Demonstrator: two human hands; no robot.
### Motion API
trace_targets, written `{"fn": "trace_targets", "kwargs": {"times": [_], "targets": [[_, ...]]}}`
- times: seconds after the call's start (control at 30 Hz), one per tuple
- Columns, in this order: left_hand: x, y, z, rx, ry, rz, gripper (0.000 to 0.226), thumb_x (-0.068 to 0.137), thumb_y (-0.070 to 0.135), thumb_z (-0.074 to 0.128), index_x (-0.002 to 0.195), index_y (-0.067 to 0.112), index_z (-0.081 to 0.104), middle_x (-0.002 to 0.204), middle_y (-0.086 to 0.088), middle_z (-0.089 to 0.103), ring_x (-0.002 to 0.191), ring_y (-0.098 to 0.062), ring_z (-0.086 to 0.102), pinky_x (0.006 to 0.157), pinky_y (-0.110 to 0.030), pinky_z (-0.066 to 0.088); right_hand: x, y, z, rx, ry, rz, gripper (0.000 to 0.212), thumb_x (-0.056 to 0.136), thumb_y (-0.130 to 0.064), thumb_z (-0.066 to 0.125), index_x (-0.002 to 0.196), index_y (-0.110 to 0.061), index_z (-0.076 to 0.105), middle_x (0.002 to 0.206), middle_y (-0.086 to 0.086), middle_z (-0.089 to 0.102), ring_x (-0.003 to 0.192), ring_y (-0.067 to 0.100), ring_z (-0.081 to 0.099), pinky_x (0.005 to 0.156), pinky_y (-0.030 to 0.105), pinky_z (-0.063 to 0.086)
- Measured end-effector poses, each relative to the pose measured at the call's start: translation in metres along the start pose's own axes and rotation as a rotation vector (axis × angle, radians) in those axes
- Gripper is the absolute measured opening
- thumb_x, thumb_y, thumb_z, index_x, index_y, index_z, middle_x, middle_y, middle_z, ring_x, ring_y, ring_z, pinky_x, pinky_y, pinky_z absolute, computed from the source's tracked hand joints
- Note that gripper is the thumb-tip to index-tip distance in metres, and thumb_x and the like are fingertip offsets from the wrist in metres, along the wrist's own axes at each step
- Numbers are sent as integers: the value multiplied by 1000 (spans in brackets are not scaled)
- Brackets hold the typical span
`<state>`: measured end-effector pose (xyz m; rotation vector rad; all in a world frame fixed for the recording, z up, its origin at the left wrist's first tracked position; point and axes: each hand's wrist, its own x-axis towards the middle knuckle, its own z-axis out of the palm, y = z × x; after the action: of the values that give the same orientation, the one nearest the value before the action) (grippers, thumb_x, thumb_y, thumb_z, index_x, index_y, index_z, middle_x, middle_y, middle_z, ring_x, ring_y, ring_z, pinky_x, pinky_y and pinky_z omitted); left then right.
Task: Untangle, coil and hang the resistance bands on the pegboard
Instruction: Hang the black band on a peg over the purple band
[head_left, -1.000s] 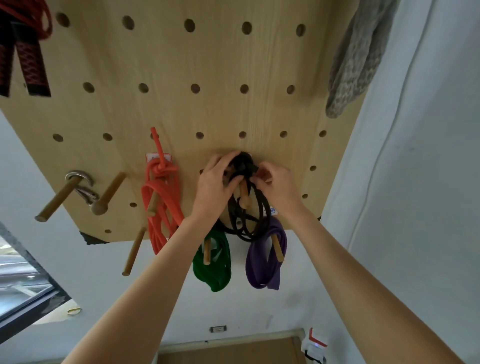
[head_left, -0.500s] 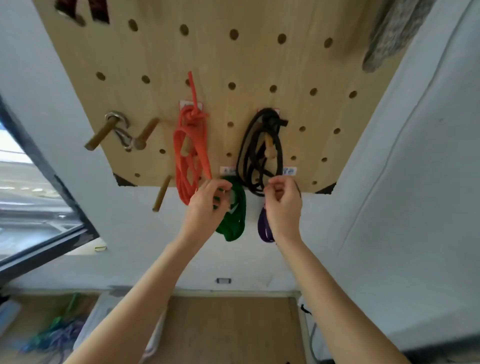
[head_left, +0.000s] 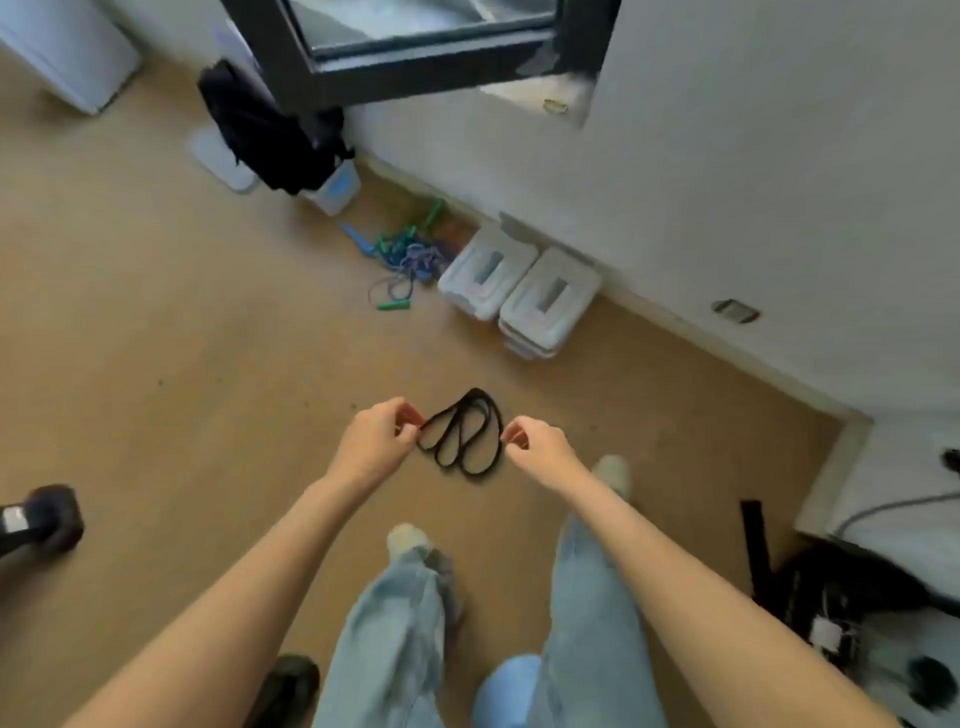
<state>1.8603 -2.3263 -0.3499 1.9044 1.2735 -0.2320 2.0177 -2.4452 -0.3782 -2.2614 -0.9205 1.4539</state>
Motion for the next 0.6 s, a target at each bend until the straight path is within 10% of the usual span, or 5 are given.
{"fn": "trace_targets", "kwargs": {"times": [0.33, 0.6], "targets": [[183, -275, 207, 81, -42, -171, 21, 90, 14, 50, 108, 8, 59, 106, -9, 62, 94, -21, 56, 79, -29, 41, 245, 195, 254, 31, 122, 429, 16, 88, -22, 59, 92, -6, 60, 100, 14, 60, 100, 29, 54, 82, 33, 39], [318, -381, 364, 456, -48, 139, 47, 90, 33, 55, 128, 10, 45, 127, -10, 49, 118, -28, 45, 99, -36, 32, 398, 287, 379, -655, 126, -9, 39, 89, -27, 55, 121, -7, 43, 129, 12, 42, 119, 28, 40, 97, 36, 32]]}}
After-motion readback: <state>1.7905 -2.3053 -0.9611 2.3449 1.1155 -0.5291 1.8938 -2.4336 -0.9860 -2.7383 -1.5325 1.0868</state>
